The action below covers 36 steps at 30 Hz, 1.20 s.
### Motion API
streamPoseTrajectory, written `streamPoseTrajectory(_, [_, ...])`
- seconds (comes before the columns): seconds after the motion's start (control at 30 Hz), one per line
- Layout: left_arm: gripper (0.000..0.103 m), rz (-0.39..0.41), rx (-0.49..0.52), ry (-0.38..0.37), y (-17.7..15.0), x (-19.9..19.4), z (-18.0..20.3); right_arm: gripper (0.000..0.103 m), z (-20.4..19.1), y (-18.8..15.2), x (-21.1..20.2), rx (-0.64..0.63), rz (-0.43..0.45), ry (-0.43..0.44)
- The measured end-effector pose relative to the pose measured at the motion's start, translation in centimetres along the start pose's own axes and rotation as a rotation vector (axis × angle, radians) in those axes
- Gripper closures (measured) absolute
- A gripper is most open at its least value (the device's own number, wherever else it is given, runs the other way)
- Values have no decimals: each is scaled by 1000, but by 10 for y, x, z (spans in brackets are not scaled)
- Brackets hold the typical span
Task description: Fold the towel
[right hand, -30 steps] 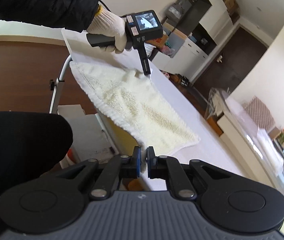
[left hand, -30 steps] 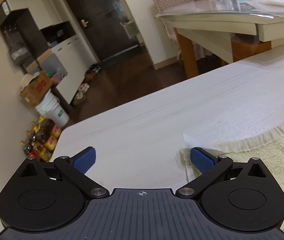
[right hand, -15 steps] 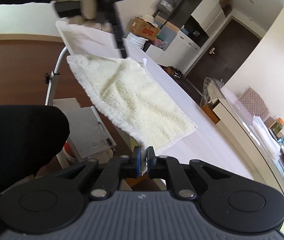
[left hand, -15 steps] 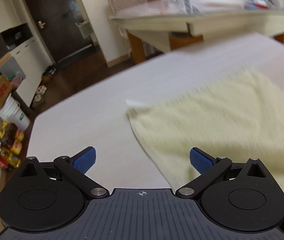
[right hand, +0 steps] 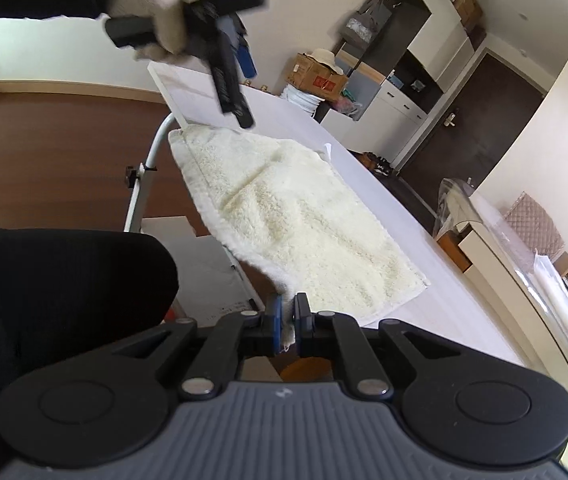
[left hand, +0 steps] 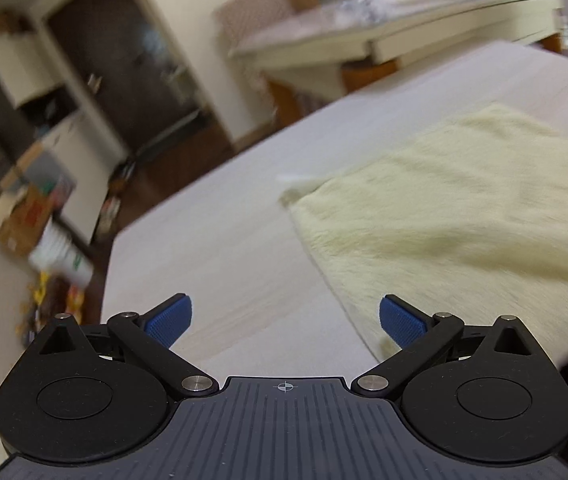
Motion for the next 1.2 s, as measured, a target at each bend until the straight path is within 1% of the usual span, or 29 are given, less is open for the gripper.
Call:
streamPoseTrajectory(0.03, [1, 14, 28, -27, -4, -7, 7, 95, 2, 1, 0, 4, 4, -5])
streamPoseTrajectory(0.1, [8, 28, 83, -54, -11, -16, 20, 95, 5, 3, -1, 13, 7, -12])
streamPoseTrajectory(0.17, [43, 36, 147, -87, -21, -25, 37, 95, 8, 7, -2, 31, 13, -15])
streamPoseTrajectory(0.23, [42, 47, 205, -103, -29, -30, 52, 95, 15, 13, -6, 101, 27, 8])
streamPoseTrajectory(0.37, [42, 77, 319, -104, -38, -33, 74, 95, 31, 29, -14, 210, 58, 35])
streamPoseTrajectory(0.5, [42, 110, 419, -84, -42, -34, 89, 95, 44, 42, -17, 236, 72, 25])
streamPoseTrajectory(0.6, [42, 131, 502, -64, -44, -31, 102, 95, 45, 46, -17, 241, 74, 21])
streamPoseTrajectory(0.63, [42, 135, 544, -52, -46, -28, 107, 95, 45, 46, -16, 243, 74, 20])
streamPoseTrajectory(0.7, [48, 136, 604, -36, -49, -24, 115, 96, 43, 47, -16, 246, 73, 19])
streamPoseTrajectory(0.77, [59, 145, 646, -10, -50, -22, 118, 96, 42, 48, -15, 251, 69, 21])
streamPoseTrajectory(0.8, [64, 148, 650, -7, -49, -22, 117, 95, 41, 47, -14, 252, 66, 19])
streamPoseTrajectory(0.87, [85, 152, 637, -21, -45, -26, 113, 95, 40, 47, -14, 254, 61, 19])
streamPoseTrajectory(0.93, [86, 146, 607, -61, -41, -34, 107, 95, 39, 45, -14, 255, 56, 16])
streamPoseTrajectory(1.0, [88, 127, 591, -82, -39, -39, 102, 95, 38, 42, -13, 257, 53, 13])
streamPoseTrajectory(1.1, [88, 98, 580, -113, -34, -45, 94, 95, 35, 39, -12, 250, 42, 18])
streamPoseTrajectory(1.13, [88, 94, 580, -134, -31, -48, 92, 95, 34, 37, -11, 242, 37, 18])
streamPoseTrajectory(1.2, [88, 85, 590, -148, -27, -50, 86, 96, 31, 34, -11, 238, 32, 27])
Point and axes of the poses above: each gripper's, at about its wrist camera, not at the fingertips, and x roughly the way its jaws point, z to its right, y to its top, the point moved 9 cm from there along x, roughly the way its jaws point, and after that the axes turned 3 degrees about x, right-handed, at the moved point
